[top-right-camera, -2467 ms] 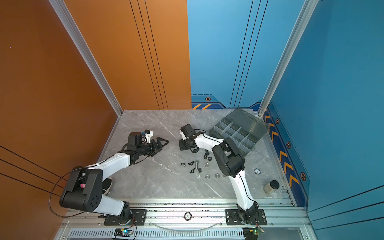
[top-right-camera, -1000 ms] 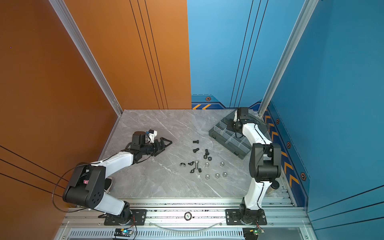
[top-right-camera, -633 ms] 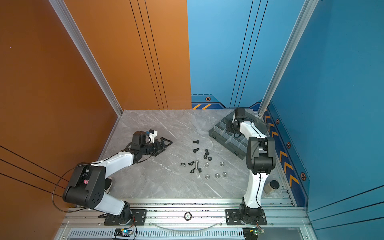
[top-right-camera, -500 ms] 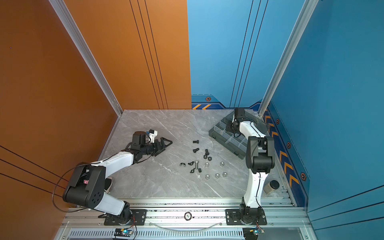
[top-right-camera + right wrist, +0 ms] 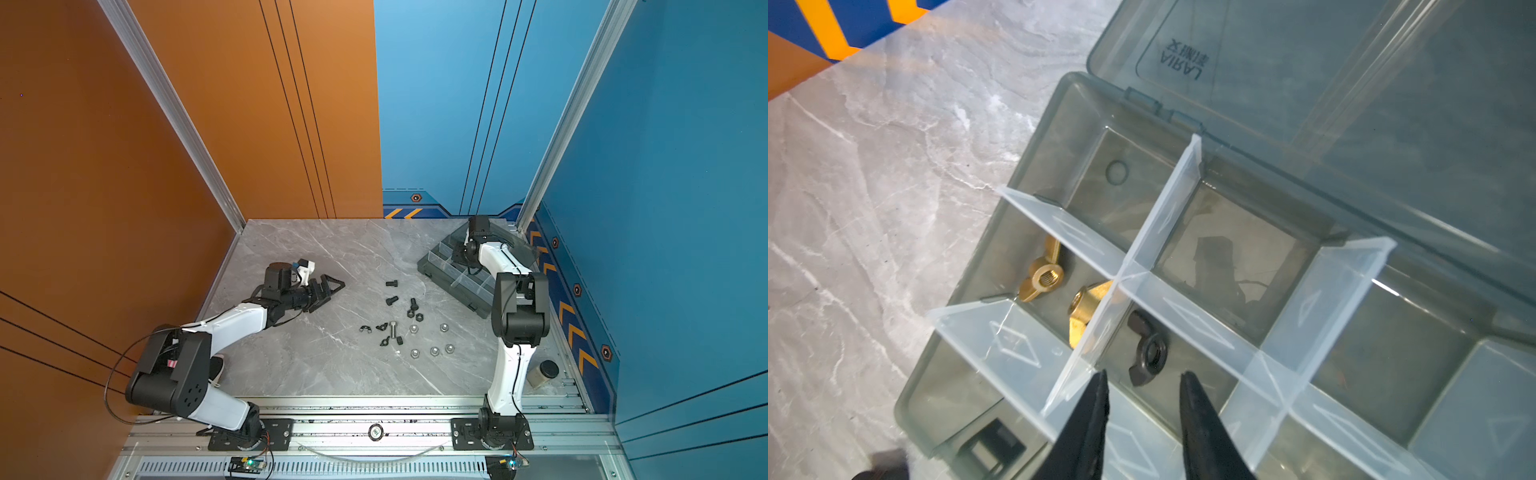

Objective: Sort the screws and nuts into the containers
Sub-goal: 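Open the right gripper to drop the black wing nut into the compartment, then move the right gripper back over another black wing nut in the pile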

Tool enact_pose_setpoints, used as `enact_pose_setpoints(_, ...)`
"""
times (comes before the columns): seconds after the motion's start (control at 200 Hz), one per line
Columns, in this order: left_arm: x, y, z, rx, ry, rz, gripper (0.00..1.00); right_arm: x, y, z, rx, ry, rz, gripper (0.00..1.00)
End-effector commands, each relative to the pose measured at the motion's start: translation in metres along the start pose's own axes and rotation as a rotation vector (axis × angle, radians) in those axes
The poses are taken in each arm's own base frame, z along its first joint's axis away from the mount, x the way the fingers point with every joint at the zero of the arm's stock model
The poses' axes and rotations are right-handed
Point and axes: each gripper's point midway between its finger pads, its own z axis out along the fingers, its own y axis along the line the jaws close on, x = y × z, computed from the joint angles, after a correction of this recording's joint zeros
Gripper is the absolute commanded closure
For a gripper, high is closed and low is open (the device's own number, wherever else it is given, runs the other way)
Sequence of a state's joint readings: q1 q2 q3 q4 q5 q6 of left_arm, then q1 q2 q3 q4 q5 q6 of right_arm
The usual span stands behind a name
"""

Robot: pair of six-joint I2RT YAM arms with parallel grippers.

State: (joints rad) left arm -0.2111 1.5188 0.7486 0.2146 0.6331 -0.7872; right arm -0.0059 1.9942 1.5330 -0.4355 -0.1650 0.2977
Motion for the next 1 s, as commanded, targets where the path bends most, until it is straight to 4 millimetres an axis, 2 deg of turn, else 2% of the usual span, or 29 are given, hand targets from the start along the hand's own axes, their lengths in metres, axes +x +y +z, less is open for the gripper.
enact_pose_setpoints(0.0,-0.003,-0.007,0.003,0.010,0.000,0.012,0.02,0.005,0.030,-0.045,-0.099,-0.033,-0.039,0.65)
enact_pose_setpoints(0.095,-0.002,-0.004,0.003,0.007,-0.001,0.008,0.02,0.029,0.057,-0.065,-0.187,-0.006,-0.063,0.62)
enact_pose_setpoints(0.2,-0.004,-0.003,0.003,0.008,0.000,0.005,0.02,0.067,0.086,-0.081,-0.230,0.039,-0.108,0.61)
enact_pose_setpoints(0.335,-0.005,-0.002,0.003,0.009,0.006,0.001,0.02,0.119,0.122,-0.092,-0.265,0.084,-0.197,0.60)
enact_pose_setpoints(0.496,-0.006,0.003,-0.001,0.010,0.007,-0.014,0.02,0.170,0.162,-0.098,-0.339,0.129,-0.347,0.59)
enact_pose_setpoints(0.666,-0.007,0.008,-0.007,0.013,0.000,-0.030,0.02,0.207,0.196,-0.092,-0.411,0.152,-0.565,0.58)
enact_pose_setpoints(0.921,-0.006,0.008,-0.013,0.028,-0.002,-0.051,0.02,0.241,0.223,-0.065,-0.377,0.184,-0.858,0.59)
enact_pose_setpoints(0.981,-0.005,0.007,-0.014,0.033,-0.001,-0.052,0.02,0.243,0.226,-0.060,-0.373,0.178,-0.899,0.59)
enact_pose_setpoints(0.991,-0.005,0.007,-0.014,0.033,-0.002,-0.051,0.02,0.251,0.232,-0.061,-0.385,0.181,-0.924,0.59)
